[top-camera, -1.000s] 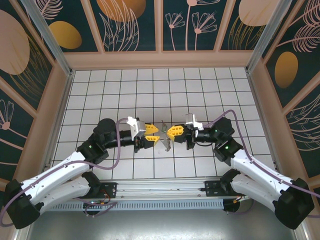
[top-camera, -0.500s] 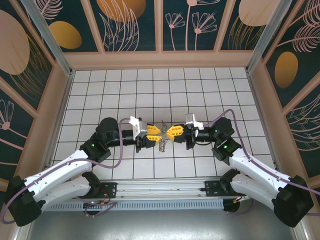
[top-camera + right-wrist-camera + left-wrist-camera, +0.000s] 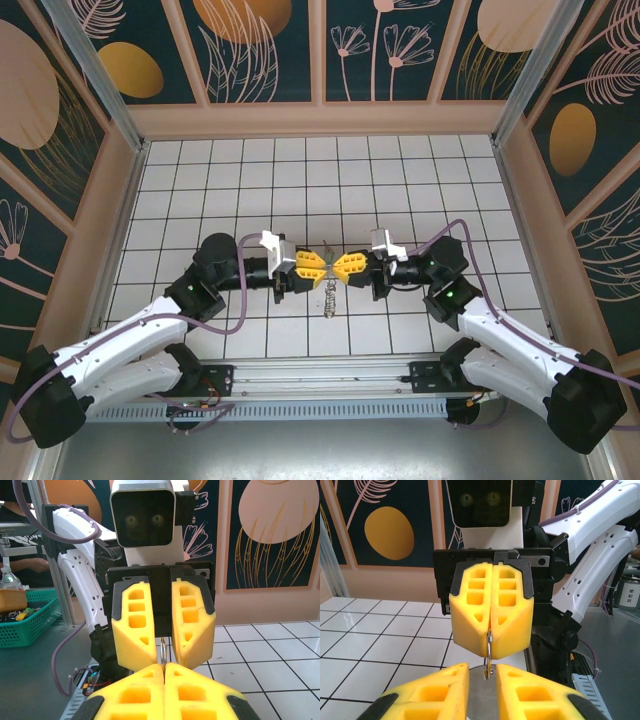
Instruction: Put the keys on the keyring
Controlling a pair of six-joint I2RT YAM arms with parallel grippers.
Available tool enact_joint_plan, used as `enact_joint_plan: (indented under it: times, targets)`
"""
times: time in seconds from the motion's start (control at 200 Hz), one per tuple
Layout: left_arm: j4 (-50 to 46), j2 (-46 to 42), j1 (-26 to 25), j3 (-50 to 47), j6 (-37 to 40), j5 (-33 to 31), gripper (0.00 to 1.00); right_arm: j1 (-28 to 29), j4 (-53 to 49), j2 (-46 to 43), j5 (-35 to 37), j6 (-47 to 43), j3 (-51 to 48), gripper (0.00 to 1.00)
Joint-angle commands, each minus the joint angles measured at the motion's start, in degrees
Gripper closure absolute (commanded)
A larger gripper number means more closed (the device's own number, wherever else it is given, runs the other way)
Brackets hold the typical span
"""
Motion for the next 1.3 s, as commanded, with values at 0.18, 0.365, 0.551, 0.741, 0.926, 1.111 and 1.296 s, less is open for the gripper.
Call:
enact_joint_plan:
  times: [0.18, 0.365, 0.551, 0.741, 0.926, 1.111, 1.296]
  targets:
    - [3.27, 1.22, -0.11, 2.20, -0.30, 1.65, 0.88, -0.38, 3.44, 0.60, -1.35, 0.52, -0.52, 1.00]
    - [3.04, 1.30, -0.17, 2.15, -0.16, 1.48, 1.00, -0.80, 3.65, 0.73, -1.44, 0.60, -0.49, 1.00]
    - [-1.09, -0.22, -0.14, 2.60, 3.02, -3.38, 1.00, -1.51, 1.89, 0.32, 0.97, 0.69, -0.26, 0.85]
    - [-8.97, -2.66, -0.17, 3.16, 9.39, -17.01, 1.00, -2.71, -6.19, -1.80, 8.15, -1.30, 0.56, 0.55]
    - [-14.12, -3.53, -0.16, 3.81, 11.70, -23.90, 1.00, -4.76, -11.50, -1.81, 14.89, -0.92, 1.74, 0.44]
    - [-16.51, -4.09, -0.25, 3.37, 10.41, -26.42, 1.00, -9.02, -26.22, 7.95, 24.63, -0.80, 10.11, 0.44]
    - [-19.88, -3.96, -0.95, 4.05, 9.97, -32.17, 1.00, -9.69, -35.75, 19.31, 31.31, 0.36, 16.21, 0.39]
